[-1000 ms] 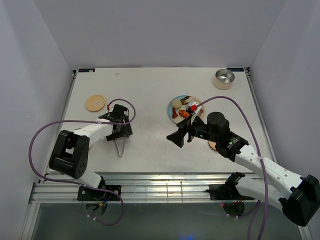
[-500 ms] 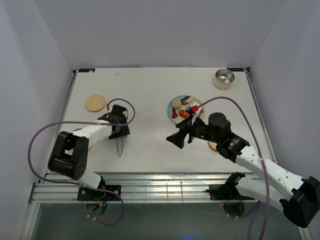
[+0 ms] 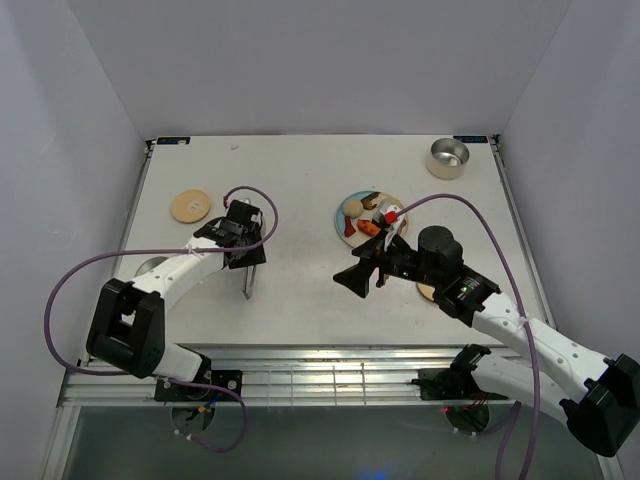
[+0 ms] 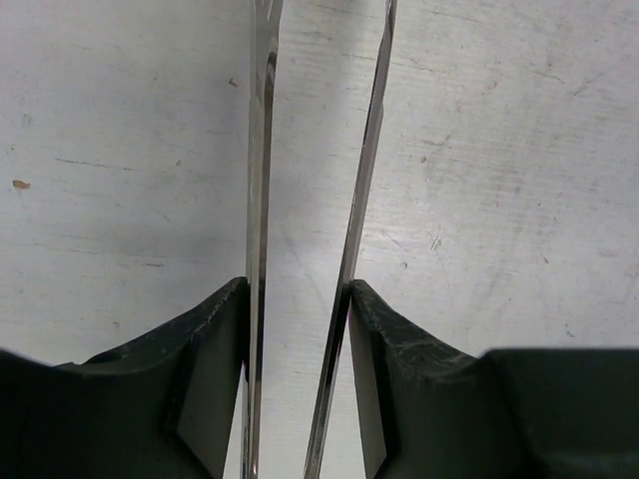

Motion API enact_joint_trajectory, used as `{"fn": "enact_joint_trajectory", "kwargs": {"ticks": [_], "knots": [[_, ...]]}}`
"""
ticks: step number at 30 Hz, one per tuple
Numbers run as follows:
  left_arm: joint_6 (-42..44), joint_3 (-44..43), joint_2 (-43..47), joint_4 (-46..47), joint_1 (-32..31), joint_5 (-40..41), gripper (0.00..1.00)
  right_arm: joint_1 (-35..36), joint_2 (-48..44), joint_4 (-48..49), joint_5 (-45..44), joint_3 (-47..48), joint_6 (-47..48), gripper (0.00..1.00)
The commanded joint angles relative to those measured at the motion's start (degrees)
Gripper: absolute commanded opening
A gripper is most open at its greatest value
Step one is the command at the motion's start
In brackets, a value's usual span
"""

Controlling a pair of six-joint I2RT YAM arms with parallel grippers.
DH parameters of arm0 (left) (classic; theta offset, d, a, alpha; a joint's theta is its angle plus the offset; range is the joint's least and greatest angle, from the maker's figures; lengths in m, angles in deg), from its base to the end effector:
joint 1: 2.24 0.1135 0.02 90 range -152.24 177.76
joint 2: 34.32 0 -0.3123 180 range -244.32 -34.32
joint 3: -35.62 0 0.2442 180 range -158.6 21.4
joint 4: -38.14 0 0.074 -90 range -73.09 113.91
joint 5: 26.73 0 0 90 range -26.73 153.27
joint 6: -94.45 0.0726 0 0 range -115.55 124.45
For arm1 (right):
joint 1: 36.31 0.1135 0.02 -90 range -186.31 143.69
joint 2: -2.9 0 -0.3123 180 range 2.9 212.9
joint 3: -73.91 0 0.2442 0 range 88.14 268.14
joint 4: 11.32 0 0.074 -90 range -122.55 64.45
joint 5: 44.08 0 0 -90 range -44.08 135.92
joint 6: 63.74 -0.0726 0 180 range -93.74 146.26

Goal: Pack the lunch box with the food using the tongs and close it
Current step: Pick up the clamp at the center of the board.

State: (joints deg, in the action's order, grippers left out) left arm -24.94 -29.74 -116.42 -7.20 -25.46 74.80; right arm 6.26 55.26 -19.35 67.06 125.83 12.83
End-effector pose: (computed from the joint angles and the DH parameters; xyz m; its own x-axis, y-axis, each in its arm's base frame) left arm 0.2620 -0.0966 0.2243 -0.8549 -0.1565 -0.4947 -0.1369 0.9877 -0.0759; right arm 0.1396 0.1638 0.3381 -0.3131 0.0066 -0.9497 -0.8440 0.4565 0.2814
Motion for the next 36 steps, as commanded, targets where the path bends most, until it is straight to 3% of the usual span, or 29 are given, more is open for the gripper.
{"fn": "enact_joint_trajectory", "kwargs": {"ticks": [1,8,18,23,27,36], "knots": [[1.0,-2.5,2.9,-1.6,0.0,-2.0,0.53,0.3,-1.0,2.7,-0.3,0.0,-0.5,0.99],[2.1,-9.6,4.4,-8.1,-0.2,-4.9,0.53,0.3,-0.5,2.6,-0.6,0.0,-0.2,0.99],[0.9,-21.1,6.0,-20.6,-4.5,6.0,0.52,0.3,-0.6,3.2,-0.4,-0.8,-0.4,0.99],[1.5,-17.1,9.5,-17.3,-6.1,1.4,0.52,0.3,3.5,2.2,-4.9,1.8,1.6,0.99],[0.4,-9.9,11.4,-13.3,-6.4,3.3,0.52,0.3,8.5,-5.2,-9.8,9.3,4.0,1.0],[-2.0,-0.2,4.8,-3.7,-8.1,5.0,0.51,0.3,0.8,-3.5,-11.0,2.7,5.4,1.0]]}}
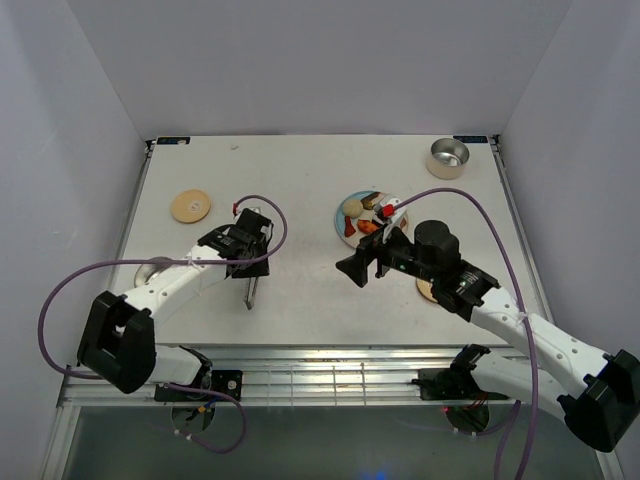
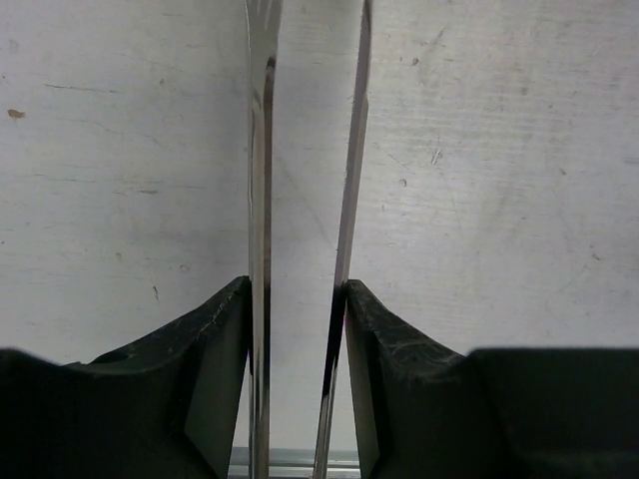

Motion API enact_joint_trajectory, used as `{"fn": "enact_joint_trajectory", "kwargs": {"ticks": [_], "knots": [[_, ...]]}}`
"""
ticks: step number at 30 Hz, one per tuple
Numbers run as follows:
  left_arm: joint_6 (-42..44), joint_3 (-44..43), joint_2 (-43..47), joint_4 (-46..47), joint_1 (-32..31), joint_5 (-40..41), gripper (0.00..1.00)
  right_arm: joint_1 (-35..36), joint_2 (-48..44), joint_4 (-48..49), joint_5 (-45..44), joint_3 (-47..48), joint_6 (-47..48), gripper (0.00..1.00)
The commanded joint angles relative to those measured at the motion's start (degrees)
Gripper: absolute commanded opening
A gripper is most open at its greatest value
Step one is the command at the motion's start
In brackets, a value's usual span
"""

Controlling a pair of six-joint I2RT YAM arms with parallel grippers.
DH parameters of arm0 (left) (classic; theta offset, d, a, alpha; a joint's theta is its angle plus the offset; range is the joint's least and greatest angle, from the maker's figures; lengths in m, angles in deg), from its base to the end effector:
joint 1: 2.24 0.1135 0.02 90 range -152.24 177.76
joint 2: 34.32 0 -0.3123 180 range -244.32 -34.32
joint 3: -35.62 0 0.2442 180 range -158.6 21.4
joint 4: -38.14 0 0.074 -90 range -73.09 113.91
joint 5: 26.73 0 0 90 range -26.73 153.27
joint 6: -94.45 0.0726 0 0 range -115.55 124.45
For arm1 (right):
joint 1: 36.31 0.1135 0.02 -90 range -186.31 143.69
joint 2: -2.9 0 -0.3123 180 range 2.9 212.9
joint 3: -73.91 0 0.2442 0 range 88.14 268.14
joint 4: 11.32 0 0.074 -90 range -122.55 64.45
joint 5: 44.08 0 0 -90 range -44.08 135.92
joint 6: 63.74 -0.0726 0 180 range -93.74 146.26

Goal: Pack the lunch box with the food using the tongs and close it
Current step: Pick up the clamp at the center of the board.

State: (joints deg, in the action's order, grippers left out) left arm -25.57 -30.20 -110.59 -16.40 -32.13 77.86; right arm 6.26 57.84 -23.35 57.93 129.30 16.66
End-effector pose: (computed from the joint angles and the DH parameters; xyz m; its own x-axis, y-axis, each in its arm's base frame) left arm 0.2233 -0.1072 0.2419 -0.8754 -0.0553 -0.4803 -0.0555 0.9984 -0.0139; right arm 0.1568 0.1646 0.3419 -0.2811 -0.0368 -0.9590 -0.7758 0.5969 0.2046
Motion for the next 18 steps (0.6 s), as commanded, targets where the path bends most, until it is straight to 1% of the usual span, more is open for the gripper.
{"fn": "enact_joint_trajectory", "kwargs": {"ticks": [1,6,13,18], "knots": [[-2.0,0.4,-2.3,5.6,-1.9,3.2,0.51,0.3,-1.9,0.7,-1.4,-0.9,1.5,1.0],[-3.2,2.5,-4.2,8.9,-4.2,3.7,0.51,0.3,-0.5,1.4,0.3,-1.4,1.0,1.0],[-4.6,7.6,-4.8,13.8,-4.4,2.6,0.53,0.3,-1.7,2.3,1.6,-2.6,0.4,1.0],[-5.1,10.4,-7.0,16.4,-4.4,1.8,0.54,0.3,-2.2,2.3,1.4,-2.8,0.5,1.0]]}}
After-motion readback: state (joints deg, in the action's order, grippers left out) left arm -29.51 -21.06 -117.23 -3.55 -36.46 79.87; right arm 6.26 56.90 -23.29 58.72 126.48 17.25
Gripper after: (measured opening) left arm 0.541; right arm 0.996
